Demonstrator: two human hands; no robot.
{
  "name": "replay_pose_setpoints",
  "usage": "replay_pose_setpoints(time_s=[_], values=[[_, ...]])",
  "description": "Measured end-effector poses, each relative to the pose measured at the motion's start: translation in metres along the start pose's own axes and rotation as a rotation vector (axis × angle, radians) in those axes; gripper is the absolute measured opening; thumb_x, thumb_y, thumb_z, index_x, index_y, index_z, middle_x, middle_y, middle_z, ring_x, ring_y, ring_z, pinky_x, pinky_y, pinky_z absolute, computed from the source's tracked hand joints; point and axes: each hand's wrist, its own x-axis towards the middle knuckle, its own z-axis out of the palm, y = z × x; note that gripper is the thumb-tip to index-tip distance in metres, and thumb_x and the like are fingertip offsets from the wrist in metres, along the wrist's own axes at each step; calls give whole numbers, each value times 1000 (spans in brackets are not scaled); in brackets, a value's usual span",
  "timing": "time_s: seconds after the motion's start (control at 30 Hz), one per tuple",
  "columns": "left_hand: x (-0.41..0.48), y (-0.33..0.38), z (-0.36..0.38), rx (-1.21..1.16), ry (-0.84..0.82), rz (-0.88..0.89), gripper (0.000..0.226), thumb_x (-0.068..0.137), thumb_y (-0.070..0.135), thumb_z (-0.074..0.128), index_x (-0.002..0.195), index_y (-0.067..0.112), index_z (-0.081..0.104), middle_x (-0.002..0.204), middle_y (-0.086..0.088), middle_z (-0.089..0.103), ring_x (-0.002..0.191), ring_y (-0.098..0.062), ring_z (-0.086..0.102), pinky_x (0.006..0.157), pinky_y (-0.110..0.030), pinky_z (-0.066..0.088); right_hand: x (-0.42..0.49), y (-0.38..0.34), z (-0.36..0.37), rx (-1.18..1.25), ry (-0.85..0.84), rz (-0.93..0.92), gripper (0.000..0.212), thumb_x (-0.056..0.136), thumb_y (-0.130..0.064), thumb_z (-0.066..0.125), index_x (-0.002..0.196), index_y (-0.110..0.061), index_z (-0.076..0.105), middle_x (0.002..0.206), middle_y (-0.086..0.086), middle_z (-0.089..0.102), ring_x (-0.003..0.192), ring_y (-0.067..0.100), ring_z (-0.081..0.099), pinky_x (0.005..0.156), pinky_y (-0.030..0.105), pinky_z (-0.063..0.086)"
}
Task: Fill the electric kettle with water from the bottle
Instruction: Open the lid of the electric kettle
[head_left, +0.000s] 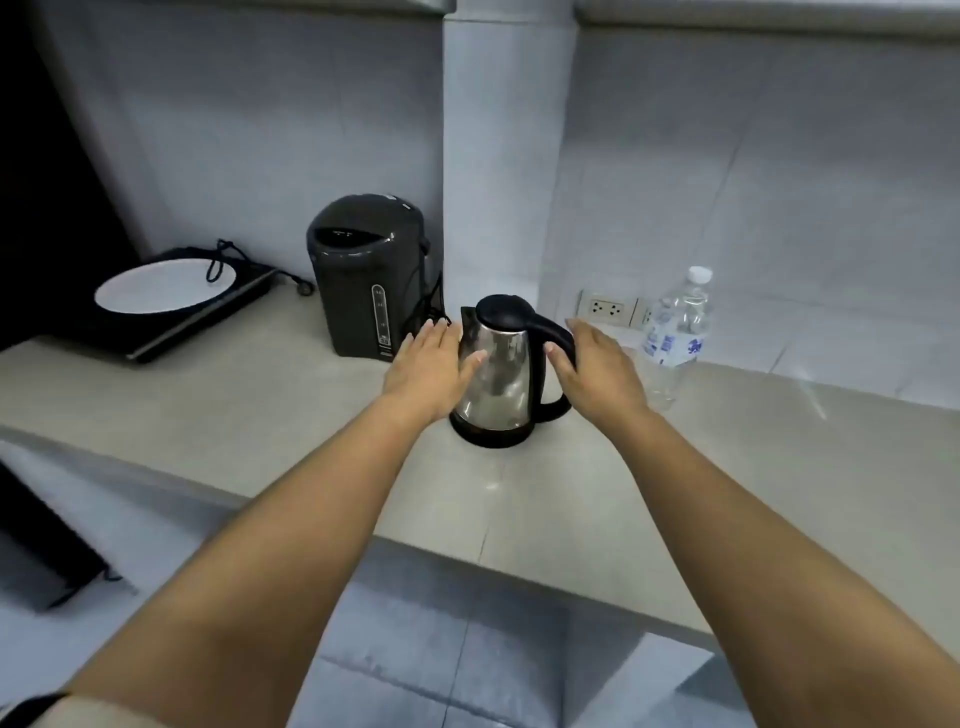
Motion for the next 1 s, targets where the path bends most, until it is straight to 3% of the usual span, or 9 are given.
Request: replay_pose_setpoints(time_s=[0.57, 0.83, 1.0], values=[[116, -74, 39, -17, -142, 284, 80, 97, 62, 21, 156, 11, 4, 164, -5, -1, 150, -14, -7, 122, -34, -2, 105, -31, 81, -63, 52, 53, 68, 93, -55, 49, 147, -15, 34, 150, 4, 40, 139, 22, 35, 112, 36, 30], [140, -86, 51, -41, -215, 366, 87, 92, 69, 21, 156, 13, 0, 163, -3, -7, 149, -12, -12, 122, -38, -2, 128, -29, 91, -145, -62, 0, 77, 89, -64, 49, 149, -19, 31, 155, 4, 34, 143, 22, 28, 115, 37, 25], [146, -82, 54, -11, -200, 403, 90, 91, 70, 23, 156, 13, -1, 163, -2, -7, 148, -11, -12, 121, -36, -4, 140, -23, 89, -162, -133, -40, 69, 87, -63, 52, 146, -30, 36, 155, 0, 33, 142, 22, 28, 114, 37, 27]])
